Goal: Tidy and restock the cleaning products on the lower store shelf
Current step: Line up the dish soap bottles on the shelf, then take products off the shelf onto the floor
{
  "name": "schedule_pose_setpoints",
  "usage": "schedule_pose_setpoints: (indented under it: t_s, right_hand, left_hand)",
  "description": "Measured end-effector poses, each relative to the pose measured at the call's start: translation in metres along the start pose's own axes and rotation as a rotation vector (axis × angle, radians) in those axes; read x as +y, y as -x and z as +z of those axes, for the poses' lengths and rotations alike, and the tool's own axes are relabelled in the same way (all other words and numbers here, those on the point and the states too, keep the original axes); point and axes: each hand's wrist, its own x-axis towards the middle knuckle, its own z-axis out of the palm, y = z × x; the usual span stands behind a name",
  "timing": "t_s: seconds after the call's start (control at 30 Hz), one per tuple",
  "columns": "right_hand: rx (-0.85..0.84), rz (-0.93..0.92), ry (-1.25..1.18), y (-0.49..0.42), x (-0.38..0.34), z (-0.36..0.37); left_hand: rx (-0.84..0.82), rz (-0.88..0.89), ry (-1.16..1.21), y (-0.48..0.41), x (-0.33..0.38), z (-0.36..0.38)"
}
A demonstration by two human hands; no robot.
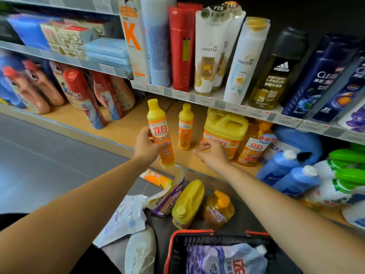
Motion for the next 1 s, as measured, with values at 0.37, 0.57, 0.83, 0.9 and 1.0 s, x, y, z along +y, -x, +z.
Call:
schedule_pose_setpoints:
  t_s: [0.37, 0.57, 0.83, 0.9, 1.0]
  right_hand:
    - [0.313, -0.276, 0.153, -0.097, -0.038, 0.040]
    - [0.191, -0.401, 0.180, -0.124, -0.047, 0.030]
    - [0.051, -0.406, 0.176, -0.129, -0.047, 0.018]
    - [0.082, -0.406, 0.183, -0.131, -0.048, 0.020]
    - [0.078, -0.425, 0.190, -0.133, -0.051, 0.023]
  left_hand:
    - [-0.009, 0.094, -0.072, -0.089, -0.060, 0.038]
    - [-0.030, 0.136, -0.020, -0.101, -0.074, 0.039]
    - [-0.152, 0.073, 0.042, -0.097, -0.080, 0.038]
    - [-0.175, 0.062, 0.037, -0.094, -0.083, 0.038]
    - [-0.196, 0.059, 0.047, -0.090, -0.085, 0.039]
